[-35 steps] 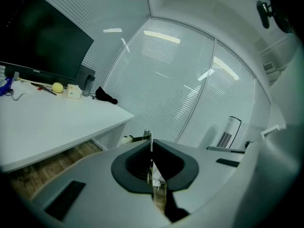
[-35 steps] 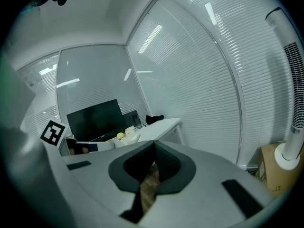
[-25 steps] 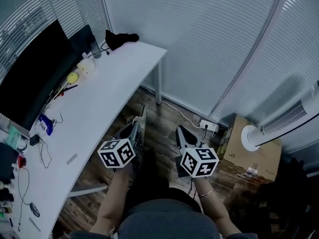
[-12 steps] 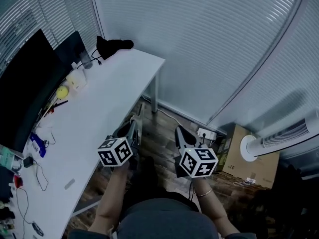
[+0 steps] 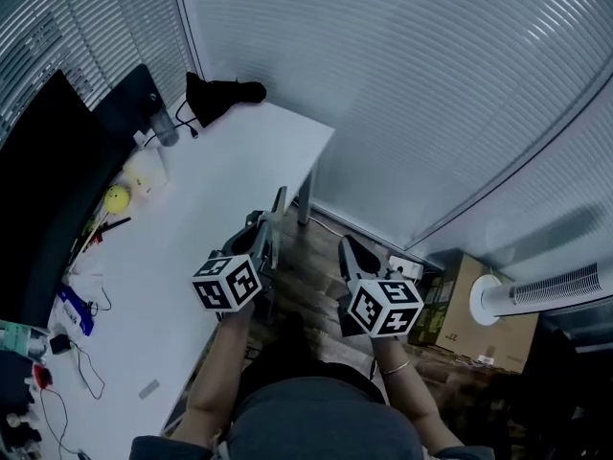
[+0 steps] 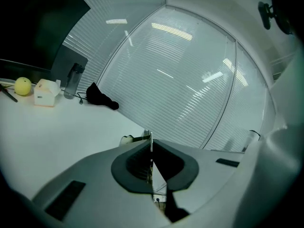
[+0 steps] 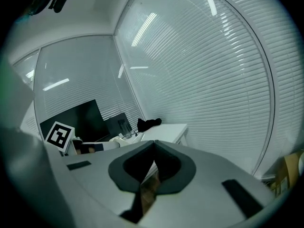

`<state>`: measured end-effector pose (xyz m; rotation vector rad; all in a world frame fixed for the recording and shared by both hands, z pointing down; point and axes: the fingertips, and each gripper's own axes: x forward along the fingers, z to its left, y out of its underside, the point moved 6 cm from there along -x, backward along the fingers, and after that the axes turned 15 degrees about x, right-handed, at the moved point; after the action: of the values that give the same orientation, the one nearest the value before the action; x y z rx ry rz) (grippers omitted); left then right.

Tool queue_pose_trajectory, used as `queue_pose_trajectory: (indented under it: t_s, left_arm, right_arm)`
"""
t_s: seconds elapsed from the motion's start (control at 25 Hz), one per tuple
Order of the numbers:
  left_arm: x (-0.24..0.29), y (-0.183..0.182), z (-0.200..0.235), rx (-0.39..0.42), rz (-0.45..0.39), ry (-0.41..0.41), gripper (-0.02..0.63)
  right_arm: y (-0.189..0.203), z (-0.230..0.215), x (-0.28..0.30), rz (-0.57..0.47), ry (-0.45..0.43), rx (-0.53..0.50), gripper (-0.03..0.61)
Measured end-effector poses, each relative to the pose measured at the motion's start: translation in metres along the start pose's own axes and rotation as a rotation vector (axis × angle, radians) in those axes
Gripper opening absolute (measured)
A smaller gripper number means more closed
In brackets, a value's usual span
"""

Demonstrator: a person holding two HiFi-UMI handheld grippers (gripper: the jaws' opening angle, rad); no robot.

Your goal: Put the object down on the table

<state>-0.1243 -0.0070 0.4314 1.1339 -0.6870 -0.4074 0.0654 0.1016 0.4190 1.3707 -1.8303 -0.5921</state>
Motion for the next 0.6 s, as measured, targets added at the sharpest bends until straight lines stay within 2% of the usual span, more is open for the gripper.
queue_pose_trajectory:
  t_s: [0.28,0.6]
  left_arm:
    - [0.026,-0.013,0.026,-0.006,0.004,0.017,0.023]
    - [0.049,-0.027,0.048,-0.015,0.001,-0.002,0.023]
  right_arm:
    - [-0.011,0.003,0.033,-0.002,0.02,-0.006,0.005]
    - [-0.024,0.003,0.059,0.009,0.012,-0.011,0.005]
